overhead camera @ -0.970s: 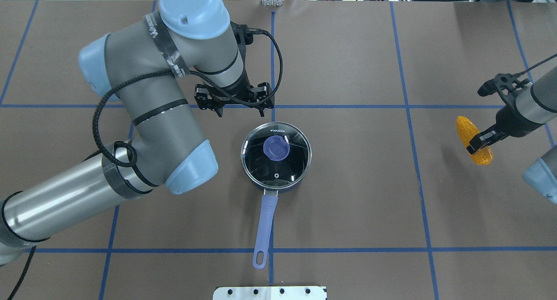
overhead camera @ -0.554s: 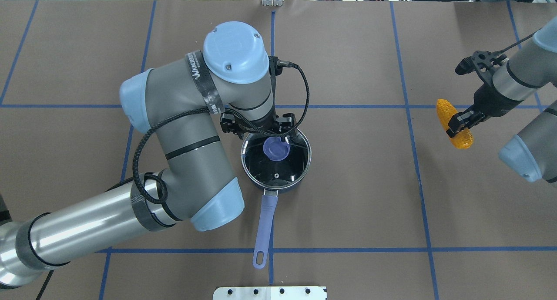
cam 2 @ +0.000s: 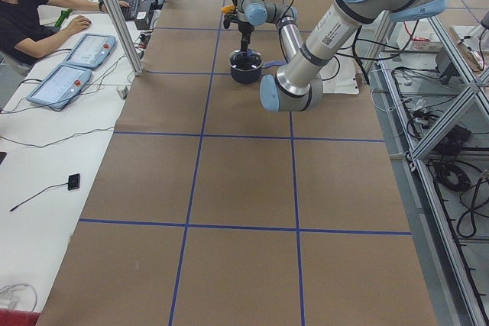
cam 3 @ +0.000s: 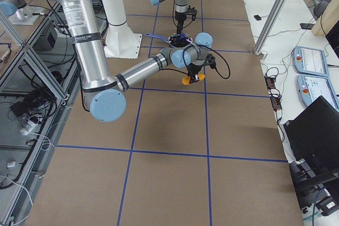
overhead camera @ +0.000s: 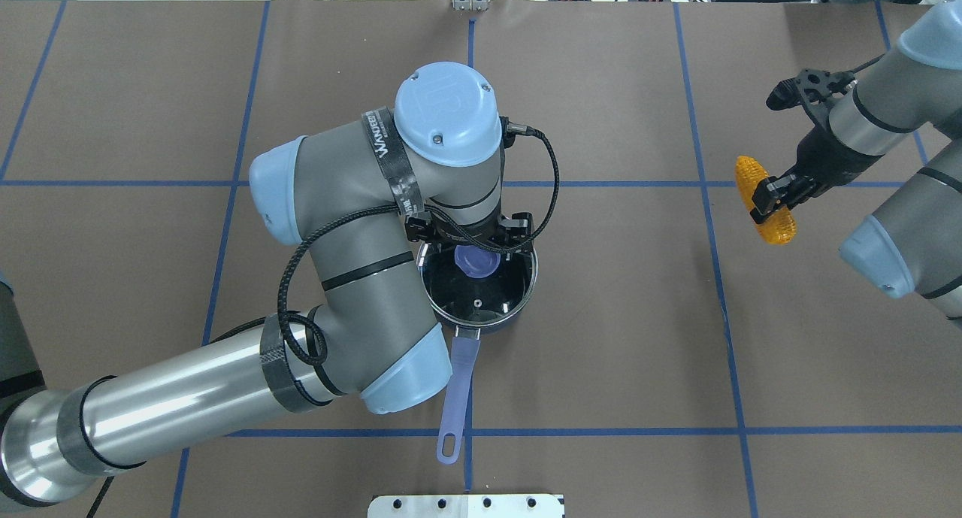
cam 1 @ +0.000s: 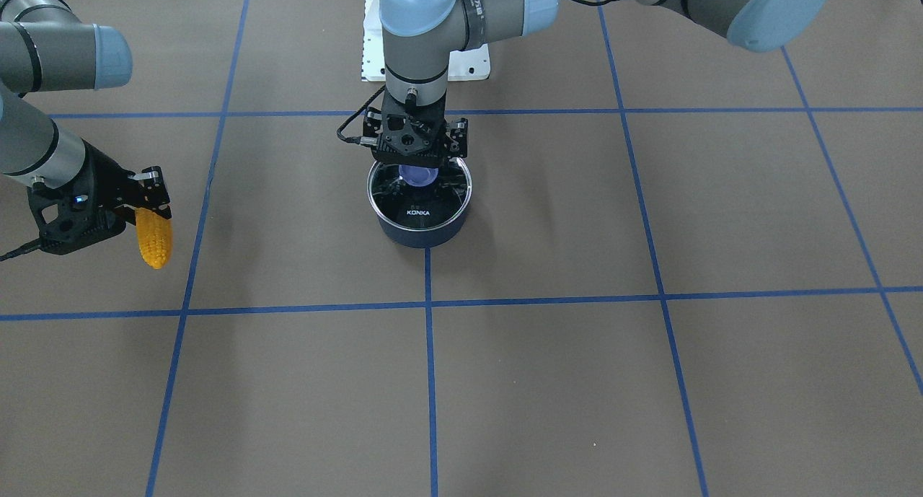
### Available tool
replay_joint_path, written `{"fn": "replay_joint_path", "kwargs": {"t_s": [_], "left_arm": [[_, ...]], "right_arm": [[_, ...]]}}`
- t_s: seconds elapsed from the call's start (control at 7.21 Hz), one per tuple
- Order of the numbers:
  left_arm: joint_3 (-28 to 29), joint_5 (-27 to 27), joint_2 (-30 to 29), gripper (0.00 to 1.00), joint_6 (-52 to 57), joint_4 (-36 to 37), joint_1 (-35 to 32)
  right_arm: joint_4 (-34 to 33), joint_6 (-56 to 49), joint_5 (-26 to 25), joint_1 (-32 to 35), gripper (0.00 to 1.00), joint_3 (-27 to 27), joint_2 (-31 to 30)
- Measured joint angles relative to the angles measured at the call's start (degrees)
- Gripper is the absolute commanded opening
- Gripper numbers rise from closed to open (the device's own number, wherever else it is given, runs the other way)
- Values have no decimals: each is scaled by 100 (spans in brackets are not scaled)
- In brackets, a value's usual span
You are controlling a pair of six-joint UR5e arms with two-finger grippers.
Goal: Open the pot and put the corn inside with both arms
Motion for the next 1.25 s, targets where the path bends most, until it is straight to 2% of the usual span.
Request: {"fn": "replay_joint_path", "kwargs": {"t_s": [0.14,0.28,0.55,0.97,1.25], "left_arm": [[121,-5,7,98,-2,-137,7],[185,-11,16,92,-6,-231,11],[196,-40,24,66,-14,-274,15],[85,-80,44,54,-24,-247,9],[26,-77,79,53,-23,-229,-4]], "right_arm": [[-2,26,-5,-13,27,2,12],[-2,33,-14,-20,27,2,14],[-2,34,-37,-42,27,3,15],[3,59,-32,-88,27,8,34],[35,278,-45,-217,27,26,111]]}}
